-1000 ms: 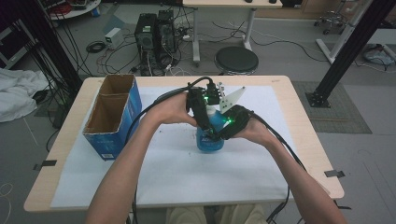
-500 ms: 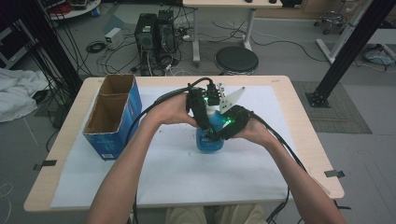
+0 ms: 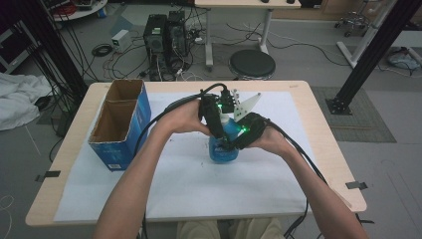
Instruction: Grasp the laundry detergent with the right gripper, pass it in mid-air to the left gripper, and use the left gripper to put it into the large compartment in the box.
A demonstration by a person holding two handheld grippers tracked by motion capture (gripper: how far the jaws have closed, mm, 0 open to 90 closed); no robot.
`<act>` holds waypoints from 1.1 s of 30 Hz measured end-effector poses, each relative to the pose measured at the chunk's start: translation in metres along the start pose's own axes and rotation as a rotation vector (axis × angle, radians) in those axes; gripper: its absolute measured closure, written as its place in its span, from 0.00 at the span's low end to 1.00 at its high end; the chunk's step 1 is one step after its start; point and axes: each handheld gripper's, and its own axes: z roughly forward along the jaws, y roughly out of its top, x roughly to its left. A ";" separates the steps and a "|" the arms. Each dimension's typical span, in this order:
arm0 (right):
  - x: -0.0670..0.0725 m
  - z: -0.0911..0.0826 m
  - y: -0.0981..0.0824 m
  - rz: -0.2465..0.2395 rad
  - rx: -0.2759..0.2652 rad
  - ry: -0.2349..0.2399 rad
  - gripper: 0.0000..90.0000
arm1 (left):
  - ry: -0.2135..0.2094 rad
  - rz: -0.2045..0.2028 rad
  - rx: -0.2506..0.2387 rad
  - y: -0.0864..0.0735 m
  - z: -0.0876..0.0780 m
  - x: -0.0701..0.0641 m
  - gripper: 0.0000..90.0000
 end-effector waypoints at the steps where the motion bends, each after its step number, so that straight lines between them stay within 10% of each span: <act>1: 0.000 0.000 0.000 0.000 0.000 -0.001 0.51 | 0.003 0.003 -0.001 0.000 0.000 0.000 0.39; 33: 0.001 0.001 -0.001 -0.011 -0.021 0.025 0.48 | -0.005 -0.009 -0.010 -0.002 -0.003 -0.003 0.42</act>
